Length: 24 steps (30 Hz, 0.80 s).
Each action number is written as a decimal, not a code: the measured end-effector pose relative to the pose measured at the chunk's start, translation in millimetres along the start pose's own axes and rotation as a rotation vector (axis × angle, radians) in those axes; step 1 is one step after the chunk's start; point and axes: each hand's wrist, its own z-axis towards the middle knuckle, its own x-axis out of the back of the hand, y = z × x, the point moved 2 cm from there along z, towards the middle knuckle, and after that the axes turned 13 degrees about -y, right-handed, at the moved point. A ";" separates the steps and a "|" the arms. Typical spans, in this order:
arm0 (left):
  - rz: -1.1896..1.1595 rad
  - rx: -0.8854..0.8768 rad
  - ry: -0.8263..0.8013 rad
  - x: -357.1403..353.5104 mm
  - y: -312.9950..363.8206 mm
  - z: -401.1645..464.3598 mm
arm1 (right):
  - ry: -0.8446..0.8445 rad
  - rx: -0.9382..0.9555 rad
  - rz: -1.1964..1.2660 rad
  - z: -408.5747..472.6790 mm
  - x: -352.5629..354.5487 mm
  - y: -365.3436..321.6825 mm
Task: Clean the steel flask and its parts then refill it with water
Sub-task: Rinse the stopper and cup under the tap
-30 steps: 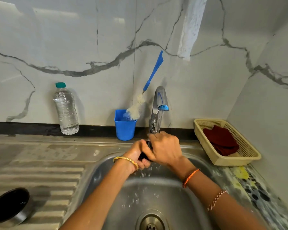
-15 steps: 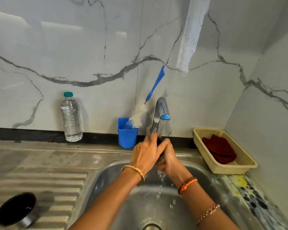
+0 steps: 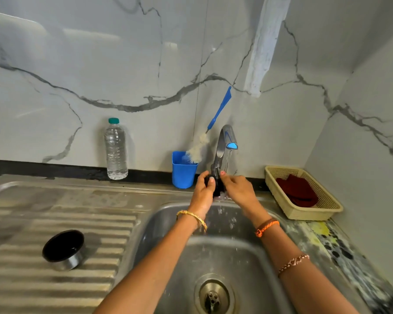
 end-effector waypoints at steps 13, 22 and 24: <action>0.070 0.334 -0.193 10.8 16.9 -47.8 | -0.193 -0.277 1.008 -67.2 -20.2 18.2; 0.874 0.108 -0.159 5.4 13.4 -81.6 | -0.188 -0.311 0.836 -93.7 -47.3 43.0; 0.911 0.172 -0.191 9.4 5.6 -88.5 | -0.203 -0.339 0.794 -103.3 -56.6 48.7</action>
